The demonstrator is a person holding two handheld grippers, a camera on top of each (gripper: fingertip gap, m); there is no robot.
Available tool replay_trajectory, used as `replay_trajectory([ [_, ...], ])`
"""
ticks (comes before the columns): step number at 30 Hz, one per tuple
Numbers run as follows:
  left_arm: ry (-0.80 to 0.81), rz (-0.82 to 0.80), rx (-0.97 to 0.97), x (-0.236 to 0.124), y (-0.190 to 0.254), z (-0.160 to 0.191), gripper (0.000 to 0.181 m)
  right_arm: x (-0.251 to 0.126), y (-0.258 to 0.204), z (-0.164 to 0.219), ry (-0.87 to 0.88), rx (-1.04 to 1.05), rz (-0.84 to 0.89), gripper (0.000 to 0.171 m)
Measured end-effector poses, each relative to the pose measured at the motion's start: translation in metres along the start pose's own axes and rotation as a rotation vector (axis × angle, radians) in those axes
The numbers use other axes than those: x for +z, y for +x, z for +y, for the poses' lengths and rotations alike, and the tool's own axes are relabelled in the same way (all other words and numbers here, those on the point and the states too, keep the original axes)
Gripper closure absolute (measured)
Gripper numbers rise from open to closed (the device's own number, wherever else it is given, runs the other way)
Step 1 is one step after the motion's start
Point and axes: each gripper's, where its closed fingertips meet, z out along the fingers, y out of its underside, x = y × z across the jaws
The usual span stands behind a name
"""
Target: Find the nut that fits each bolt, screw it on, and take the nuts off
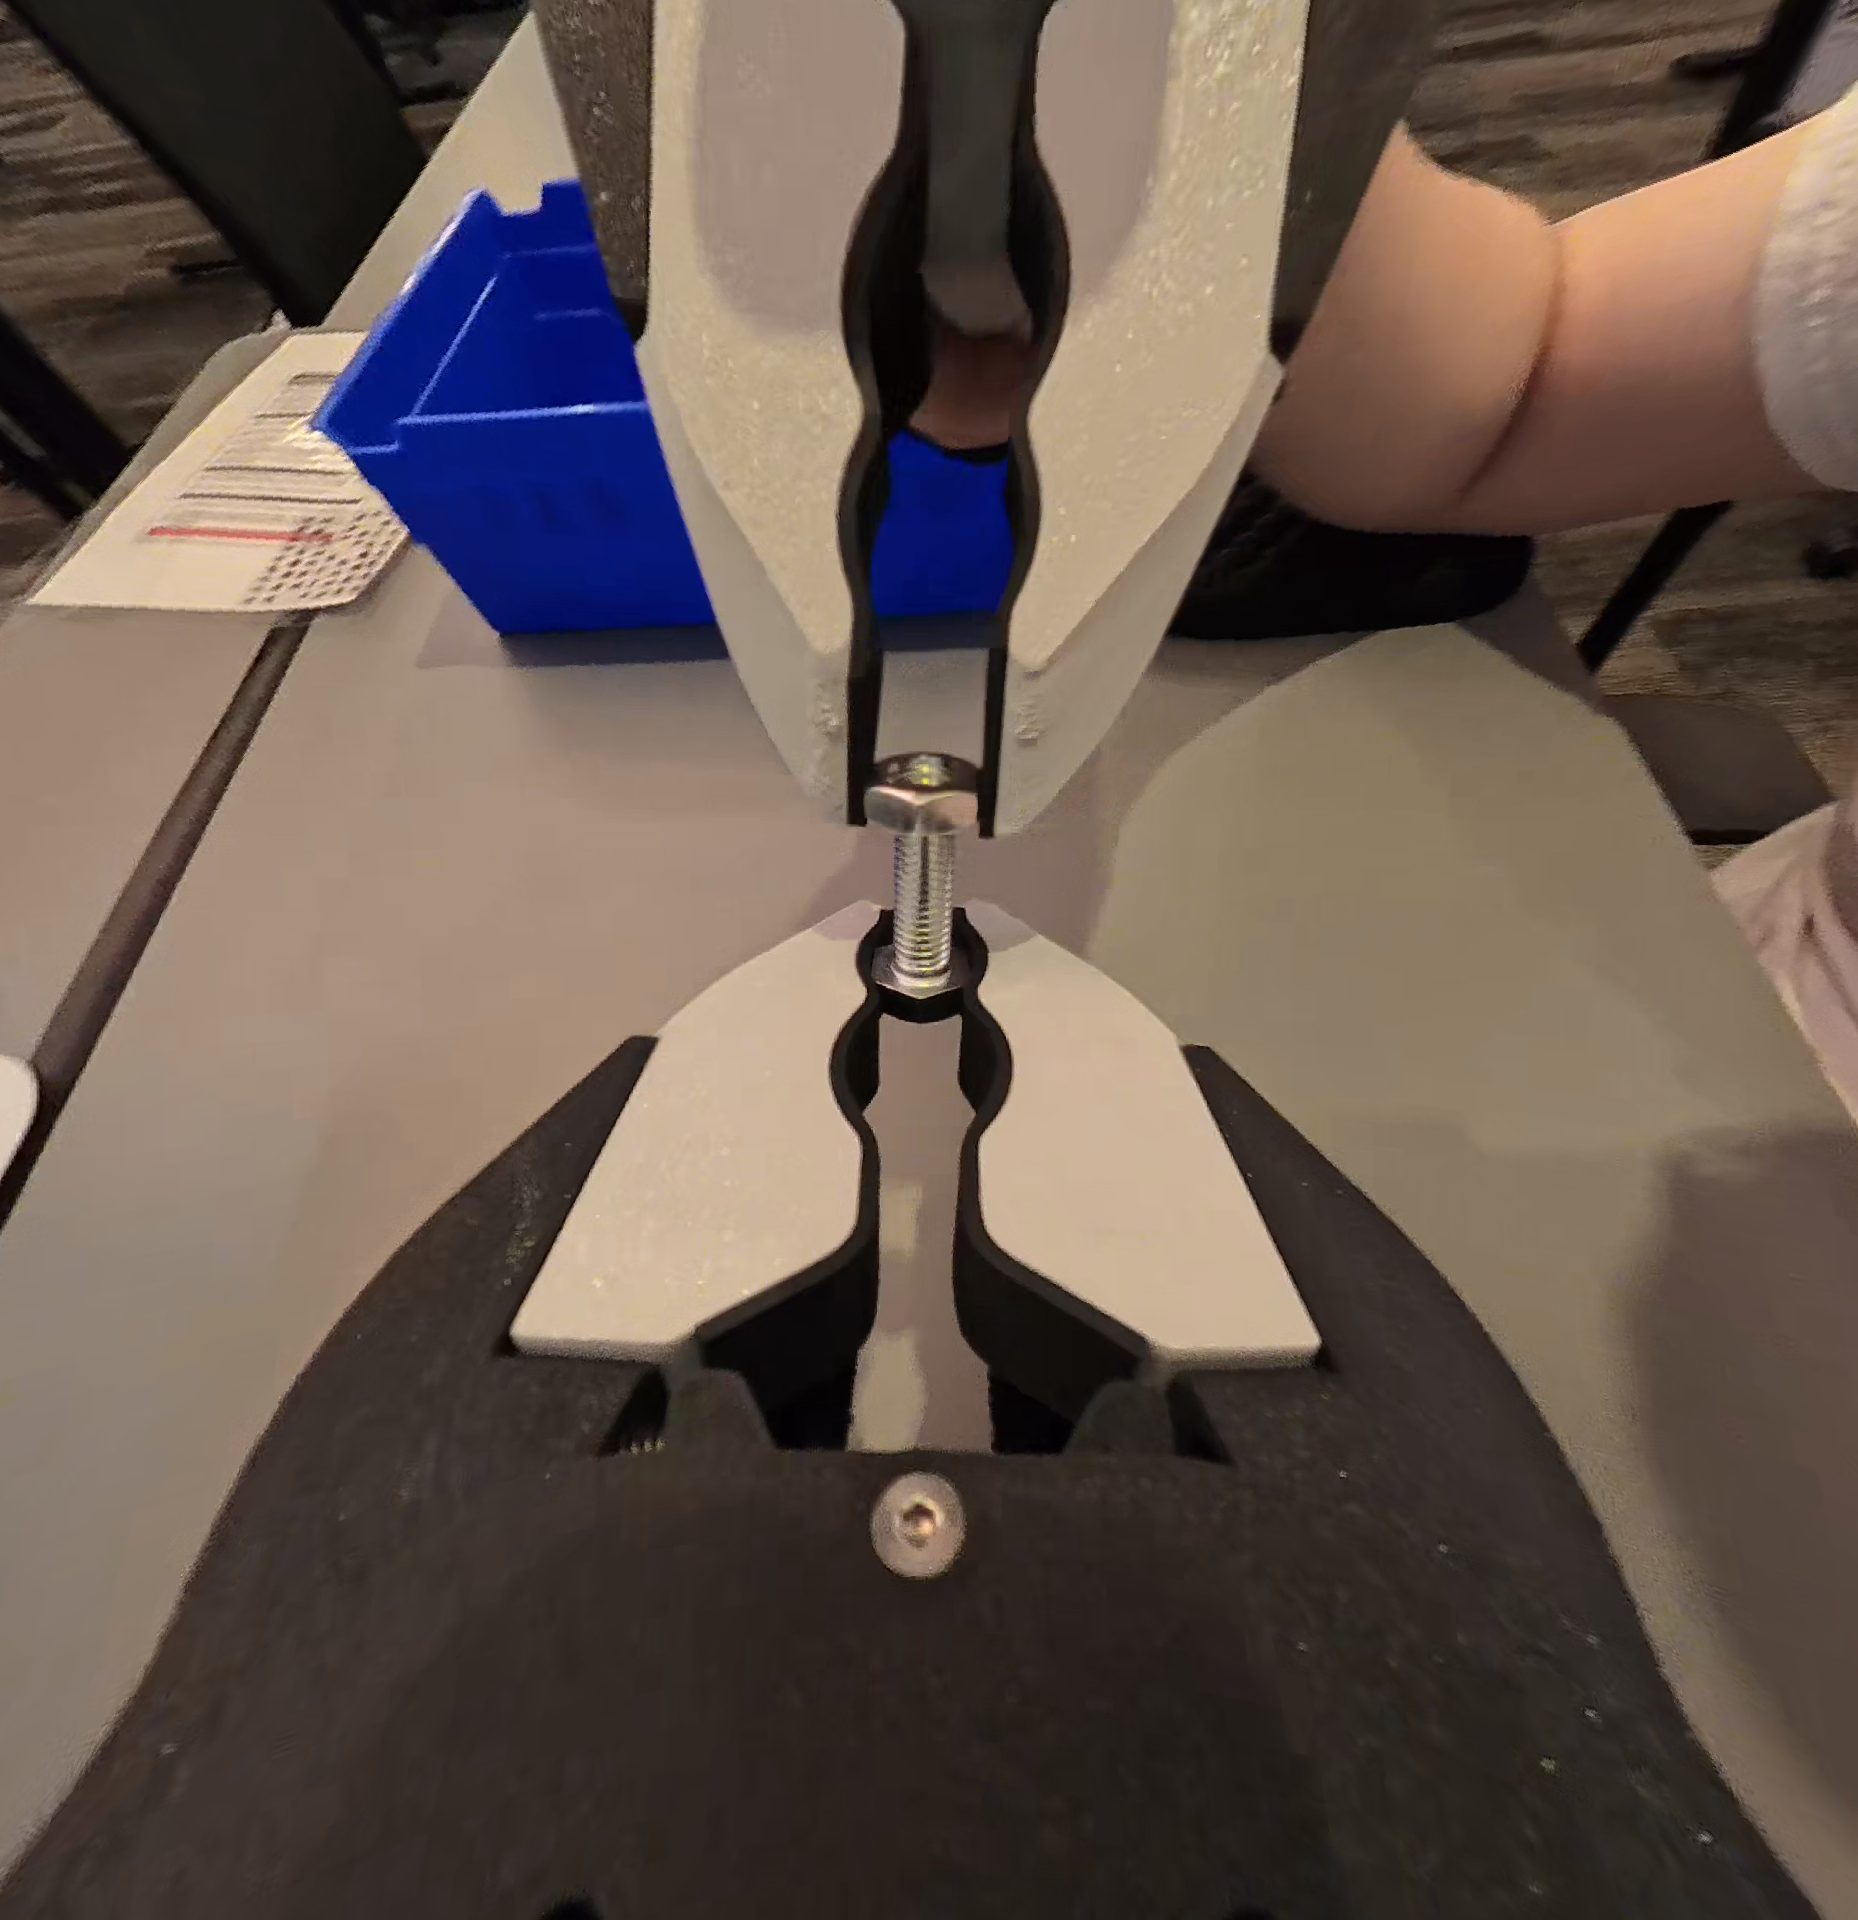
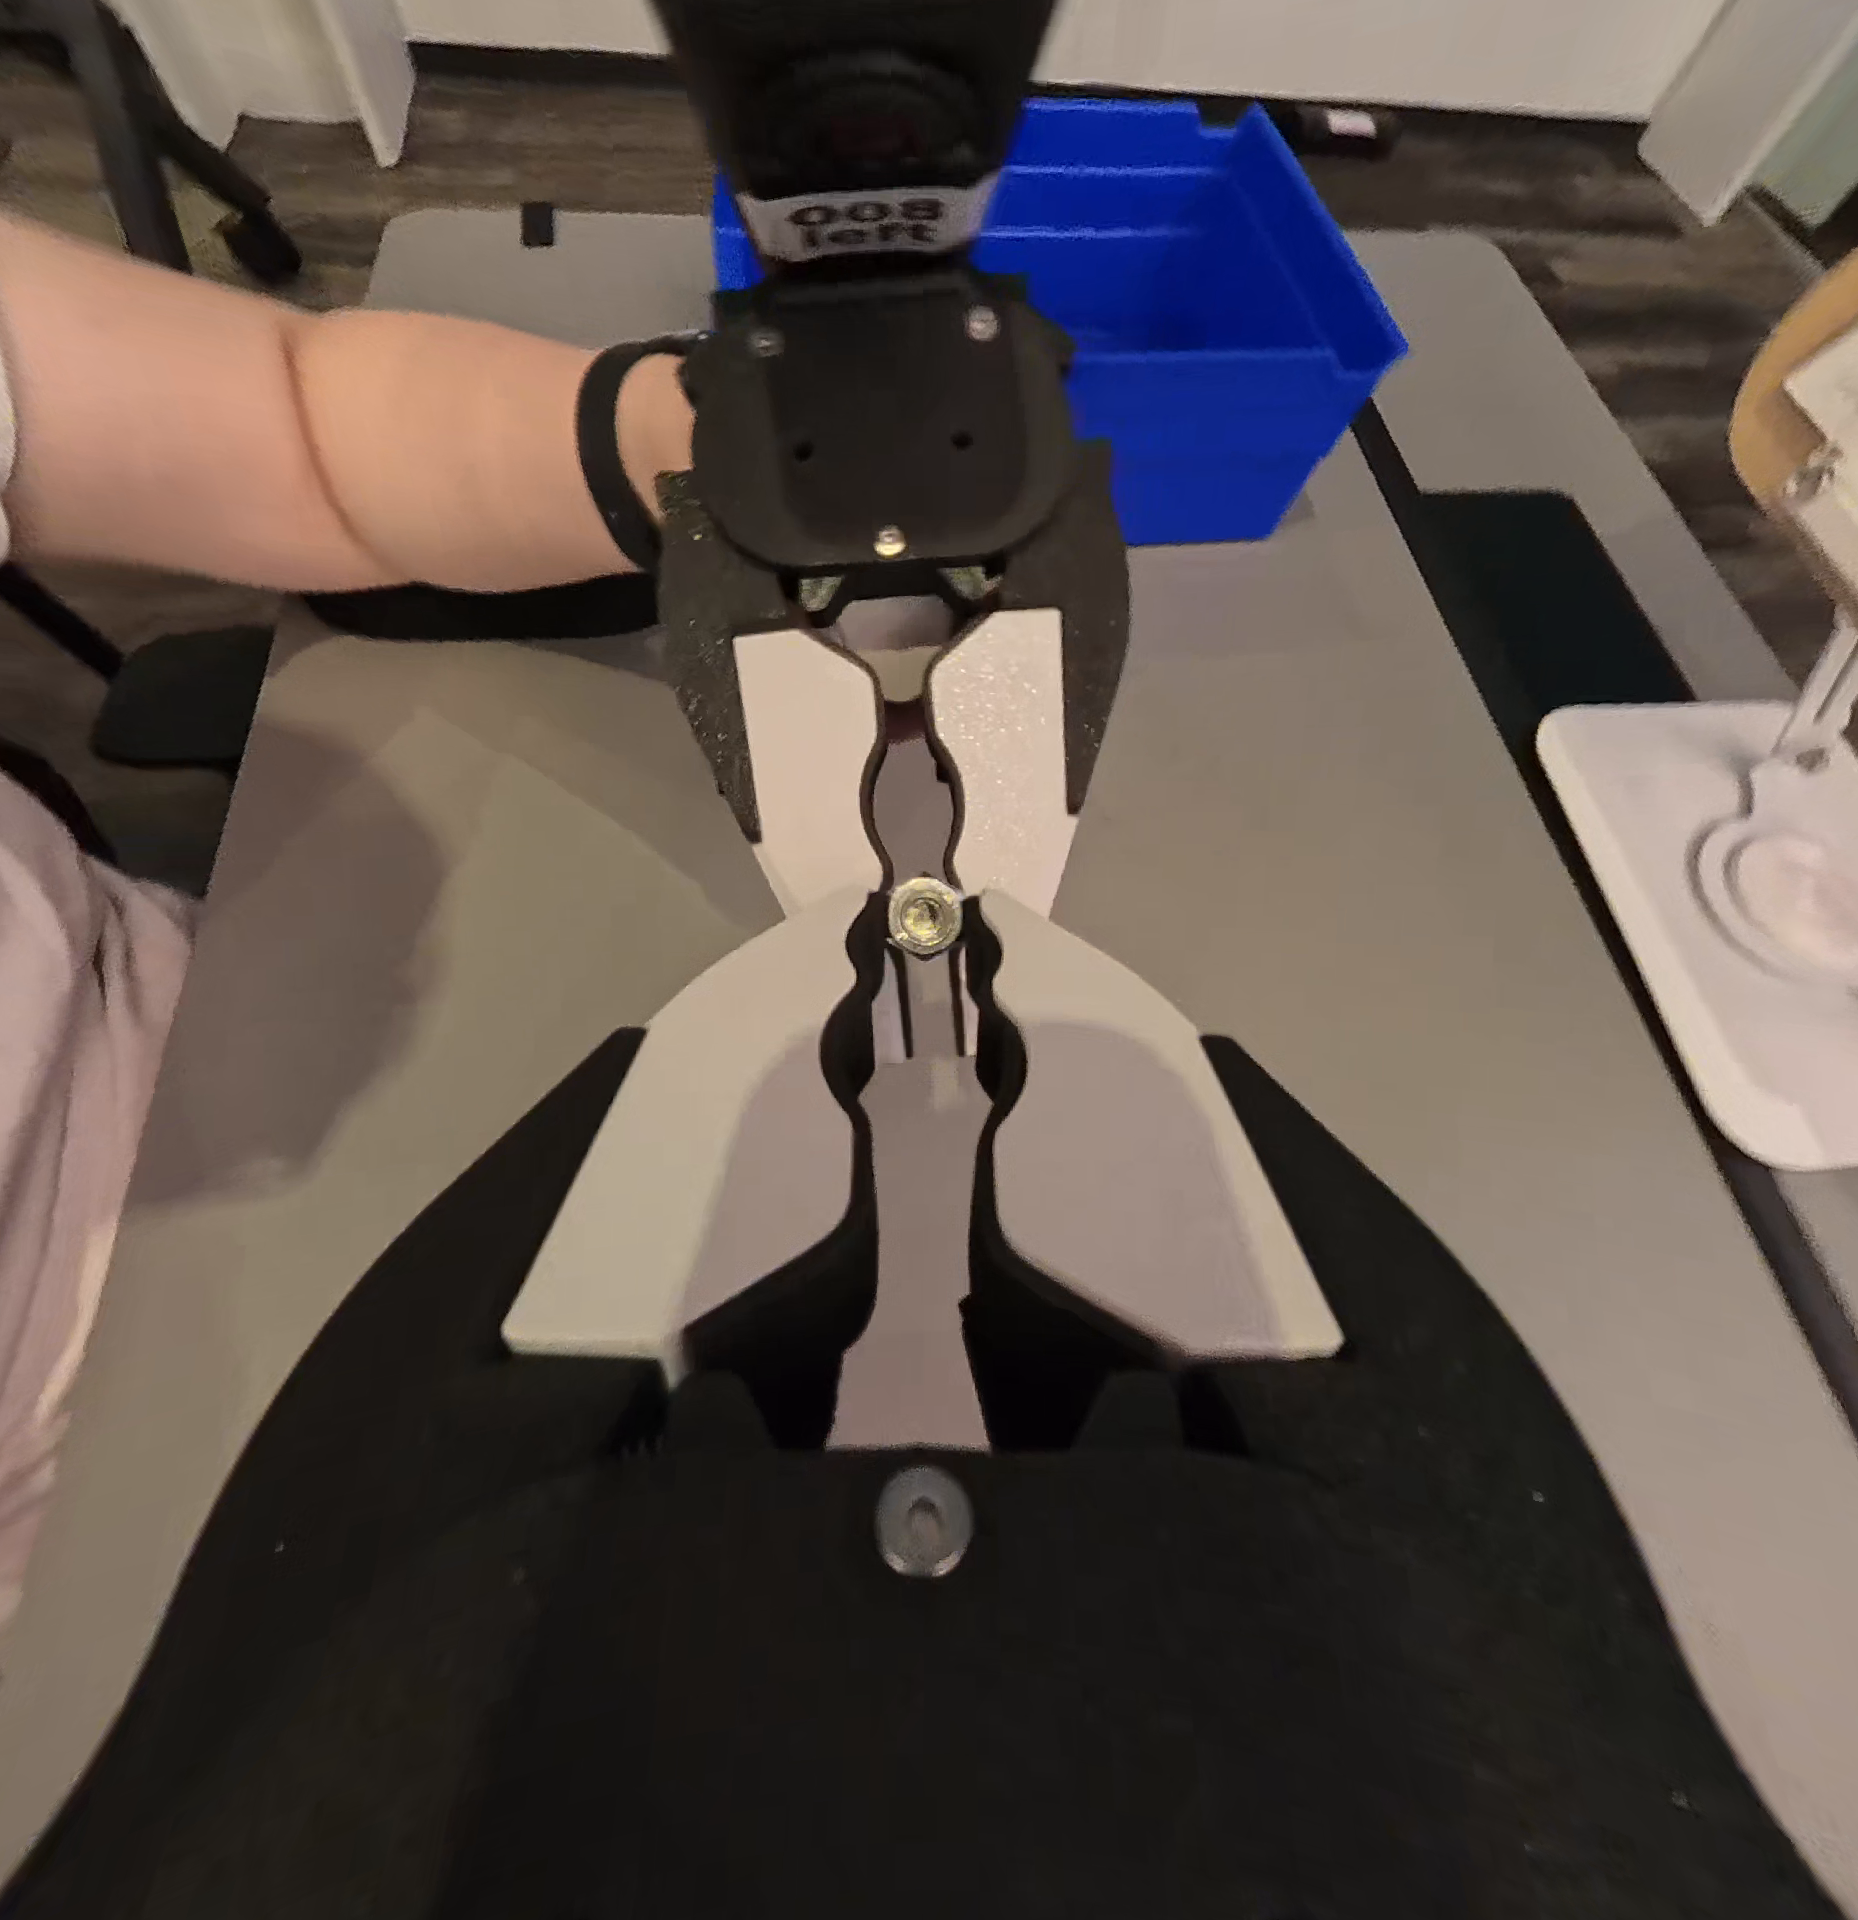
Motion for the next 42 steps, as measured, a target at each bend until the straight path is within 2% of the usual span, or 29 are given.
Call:
replay_trajectory([
  [4, -0.018, -0.038, -0.012, -0.001, -0.006, 0.002, 0.172, 0.001, 0.005, 0.0, 0.013, 0.063, 0.01, 0.157],
  [7, 0.005, -0.018, -0.018, -0.002, -0.003, -0.002, 0.172, -0.003, 0.0, -0.002, 0.015, -0.055, -0.005, 0.147],
  [12, 0.046, 0.069, -0.014, -0.002, 0.012, -0.01, 0.172, -0.016, -0.013, -0.011, 0.089, -0.331, -0.006, 0.146],
  [28, 0.018, 0.266, 0.048, 0.006, 0.055, -0.009, 0.172, -0.02, -0.046, 0.002, 0.101, -0.582, -0.152, 0.151],
  [31, 0.009, 0.273, 0.057, 0.008, 0.057, -0.007, 0.172, -0.021, -0.051, 0.005, 0.088, -0.592, -0.178, 0.157],
  [36, 0.002, 0.247, 0.052, 0.008, 0.051, -0.006, 0.172, -0.019, -0.045, 0.005, 0.067, -0.533, -0.164, 0.157],
  [42, 0.011, 0.1, -0.017, 0.002, 0.022, -0.009, 0.172, -0.016, -0.019, -0.004, 0.05, -0.274, -0.07, 0.157],
])
